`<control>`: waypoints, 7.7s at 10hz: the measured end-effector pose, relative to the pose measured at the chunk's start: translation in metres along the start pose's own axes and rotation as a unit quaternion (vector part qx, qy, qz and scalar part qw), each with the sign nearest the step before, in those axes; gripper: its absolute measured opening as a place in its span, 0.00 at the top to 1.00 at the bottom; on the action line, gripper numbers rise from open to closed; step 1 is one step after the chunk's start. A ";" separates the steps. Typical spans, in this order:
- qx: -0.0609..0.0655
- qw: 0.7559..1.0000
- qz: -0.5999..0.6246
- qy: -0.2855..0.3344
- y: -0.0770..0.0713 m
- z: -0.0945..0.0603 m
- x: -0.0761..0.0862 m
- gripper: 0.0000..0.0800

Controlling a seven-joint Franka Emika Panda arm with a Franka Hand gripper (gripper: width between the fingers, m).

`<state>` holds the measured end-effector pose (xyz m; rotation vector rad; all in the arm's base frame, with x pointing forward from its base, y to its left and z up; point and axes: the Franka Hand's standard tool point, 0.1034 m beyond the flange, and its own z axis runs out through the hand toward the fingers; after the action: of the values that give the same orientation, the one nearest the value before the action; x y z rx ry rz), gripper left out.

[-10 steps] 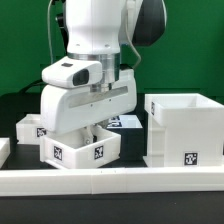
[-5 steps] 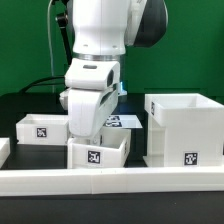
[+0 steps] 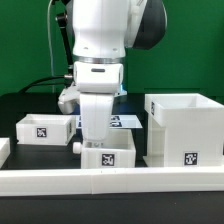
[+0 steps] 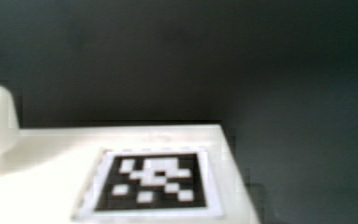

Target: Assemble drawer

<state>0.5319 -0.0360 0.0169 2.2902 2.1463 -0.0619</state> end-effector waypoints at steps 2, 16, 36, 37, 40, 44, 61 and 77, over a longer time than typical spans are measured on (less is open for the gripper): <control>-0.008 1.000 0.003 0.001 0.000 0.001 -0.002 0.95; -0.021 0.999 -0.046 -0.006 0.012 0.004 0.031 0.95; -0.010 1.000 -0.025 -0.016 0.024 -0.044 0.008 0.19; -0.009 1.000 -0.025 -0.017 0.028 -0.044 -0.001 0.19; -0.007 0.999 -0.038 -0.011 0.028 -0.041 -0.006 0.19; -0.001 0.998 -0.042 0.054 0.055 -0.024 -0.025 0.19; 0.012 0.994 -0.044 0.095 0.060 0.001 0.023 0.19; -0.022 0.993 -0.086 0.077 0.065 0.004 0.043 0.19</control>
Offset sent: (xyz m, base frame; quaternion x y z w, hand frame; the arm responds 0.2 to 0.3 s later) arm 0.0071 0.0147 -0.0082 0.0196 -0.0006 -0.0508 0.9985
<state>0.5993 0.0023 0.0098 2.1451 2.3887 0.1662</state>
